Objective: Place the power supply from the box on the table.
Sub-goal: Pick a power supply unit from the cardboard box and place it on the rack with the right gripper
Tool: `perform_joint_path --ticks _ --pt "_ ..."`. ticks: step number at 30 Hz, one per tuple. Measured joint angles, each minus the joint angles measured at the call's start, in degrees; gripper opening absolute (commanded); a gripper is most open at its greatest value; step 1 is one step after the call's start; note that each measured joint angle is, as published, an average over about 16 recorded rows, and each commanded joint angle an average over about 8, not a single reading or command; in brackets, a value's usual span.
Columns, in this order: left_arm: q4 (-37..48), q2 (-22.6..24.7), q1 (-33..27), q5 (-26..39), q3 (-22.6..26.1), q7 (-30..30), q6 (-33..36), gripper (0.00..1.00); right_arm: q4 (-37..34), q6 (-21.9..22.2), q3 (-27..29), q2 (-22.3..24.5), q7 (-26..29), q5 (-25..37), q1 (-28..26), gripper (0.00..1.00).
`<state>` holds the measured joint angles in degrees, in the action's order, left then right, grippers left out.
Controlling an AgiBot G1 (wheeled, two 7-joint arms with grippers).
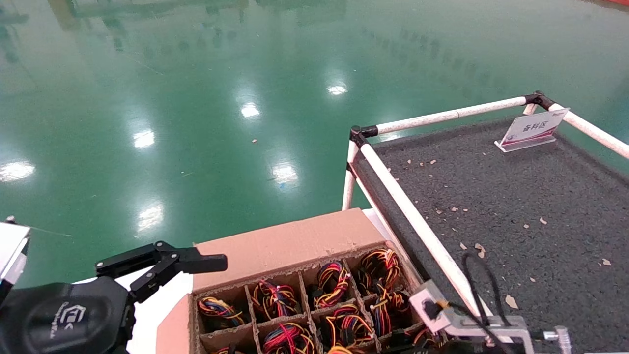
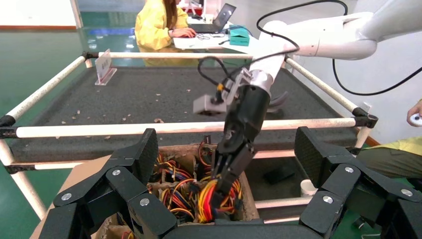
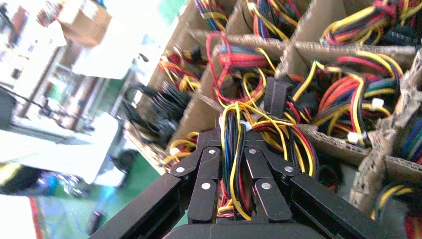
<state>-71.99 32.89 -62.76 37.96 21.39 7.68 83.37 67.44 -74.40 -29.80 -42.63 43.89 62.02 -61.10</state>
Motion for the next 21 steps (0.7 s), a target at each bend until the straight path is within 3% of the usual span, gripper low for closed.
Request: perform_joint_path --ticks 13,21 --pt "0.00 0.00 0.00 0.00 0.00 0.00 0.00 1.00 4.42 -0.77 5.72 4.32 3.96 -10.53 -0.15 0.00" --pt "0.00 0.00 0.00 0.00 0.01 0.00 0.00 1.00 6.40 -0.39 9.29 6.65 6.40 -14.81 -4.73 0.00"
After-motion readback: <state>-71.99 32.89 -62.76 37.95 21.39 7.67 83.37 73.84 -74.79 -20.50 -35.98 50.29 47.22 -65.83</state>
